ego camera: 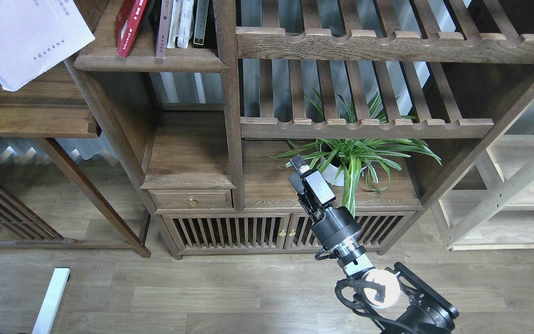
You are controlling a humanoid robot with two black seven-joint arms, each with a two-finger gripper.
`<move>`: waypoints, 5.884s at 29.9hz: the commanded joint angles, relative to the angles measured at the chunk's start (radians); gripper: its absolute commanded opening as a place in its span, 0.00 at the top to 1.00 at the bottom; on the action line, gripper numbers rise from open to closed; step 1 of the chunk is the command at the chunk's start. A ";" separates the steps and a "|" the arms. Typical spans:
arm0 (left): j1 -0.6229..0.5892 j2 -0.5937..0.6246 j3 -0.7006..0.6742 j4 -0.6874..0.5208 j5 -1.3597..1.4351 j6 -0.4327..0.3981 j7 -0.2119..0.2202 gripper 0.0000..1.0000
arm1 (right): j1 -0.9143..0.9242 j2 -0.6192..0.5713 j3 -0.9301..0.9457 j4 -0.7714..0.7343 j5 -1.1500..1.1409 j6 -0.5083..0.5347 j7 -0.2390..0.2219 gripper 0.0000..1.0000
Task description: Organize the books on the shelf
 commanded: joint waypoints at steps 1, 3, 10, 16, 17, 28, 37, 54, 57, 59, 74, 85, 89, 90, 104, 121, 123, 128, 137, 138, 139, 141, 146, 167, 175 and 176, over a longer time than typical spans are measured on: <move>-0.003 0.003 0.002 0.022 0.000 0.000 0.000 0.98 | 0.001 0.000 -0.001 0.000 0.000 0.000 -0.002 0.00; -0.015 0.006 0.004 0.033 0.001 0.000 0.000 0.98 | 0.003 0.000 -0.001 0.000 0.000 0.000 -0.002 0.00; -0.113 0.015 0.063 0.042 0.000 0.000 0.000 0.98 | 0.024 0.000 -0.004 0.002 0.000 0.000 -0.003 0.00; -0.147 0.009 0.103 0.042 0.000 0.000 0.000 0.98 | 0.031 0.000 -0.003 0.006 0.000 0.000 -0.003 0.00; -0.147 0.009 0.102 0.042 0.000 0.000 0.000 0.98 | 0.031 0.000 -0.003 0.005 0.001 0.000 -0.003 0.00; -0.182 0.011 0.120 0.054 -0.002 0.000 0.000 0.99 | 0.031 0.000 -0.001 0.005 0.004 0.000 -0.002 0.00; -0.259 0.023 0.218 0.056 0.001 0.105 0.000 0.99 | 0.031 0.000 0.000 0.006 0.008 0.000 -0.002 0.00; -0.331 0.014 0.327 0.109 0.029 0.246 0.000 0.98 | 0.029 0.000 0.028 0.018 0.009 0.000 -0.002 0.00; -0.360 0.006 0.352 0.137 0.034 0.248 0.000 0.98 | 0.028 -0.005 0.046 0.020 0.012 0.000 -0.003 0.00; -0.399 0.003 0.378 0.160 0.034 0.248 0.000 0.98 | 0.021 -0.009 0.051 0.021 0.018 0.000 -0.003 0.00; -0.512 0.000 0.458 0.281 0.034 0.254 0.000 0.98 | -0.022 -0.057 0.052 0.021 0.104 0.000 0.000 0.00; -0.520 0.000 0.461 0.293 0.034 0.254 0.000 0.98 | -0.022 -0.080 0.051 0.021 0.120 0.000 0.000 0.00; -0.531 -0.012 0.462 0.289 0.032 0.254 0.000 0.99 | -0.032 -0.086 0.052 0.023 0.123 0.000 0.002 0.00; -0.534 -0.014 0.461 0.292 0.034 0.254 0.000 0.99 | -0.035 -0.086 0.052 0.023 0.123 0.000 0.002 0.00; -0.577 -0.041 0.476 0.316 0.089 0.283 0.000 0.98 | -0.035 -0.103 0.083 0.023 0.156 0.000 0.002 0.00; -0.705 -0.075 0.525 0.419 0.089 0.301 0.000 0.98 | -0.054 -0.169 0.089 0.023 0.189 0.000 -0.002 0.00; -0.736 -0.089 0.545 0.445 0.089 0.301 0.000 0.98 | -0.057 -0.181 0.091 0.023 0.189 0.000 -0.002 0.00; -0.749 -0.118 0.559 0.496 0.090 0.301 0.000 0.98 | -0.060 -0.195 0.123 0.023 0.196 0.000 0.000 0.00; -0.767 -0.139 0.591 0.531 0.092 0.304 0.000 0.98 | -0.069 -0.216 0.132 0.023 0.218 0.000 -0.002 0.00; -0.772 -0.143 0.593 0.543 0.090 0.304 0.000 0.98 | -0.069 -0.216 0.132 0.023 0.219 0.000 -0.002 0.00; -0.775 -0.147 0.599 0.556 0.090 0.304 0.000 0.98 | -0.069 -0.216 0.132 0.023 0.219 0.000 -0.002 0.00; -0.779 -0.152 0.616 0.562 0.090 0.303 0.000 0.98 | -0.069 -0.216 0.132 0.023 0.219 0.000 -0.002 0.00; -0.787 -0.152 0.630 0.591 0.089 0.304 0.000 0.98 | -0.069 -0.216 0.132 0.023 0.227 0.000 -0.002 0.00; -0.773 -0.215 0.645 0.665 0.077 0.306 0.000 0.93 | -0.069 -0.225 0.157 0.026 0.227 0.000 0.000 0.00; -0.753 -0.239 0.653 0.692 0.072 0.304 0.000 0.83 | -0.072 -0.229 0.171 0.029 0.225 0.000 -0.005 0.00; -0.753 -0.241 0.656 0.689 0.072 0.304 0.000 0.82 | -0.074 -0.229 0.169 0.029 0.225 0.000 -0.005 0.00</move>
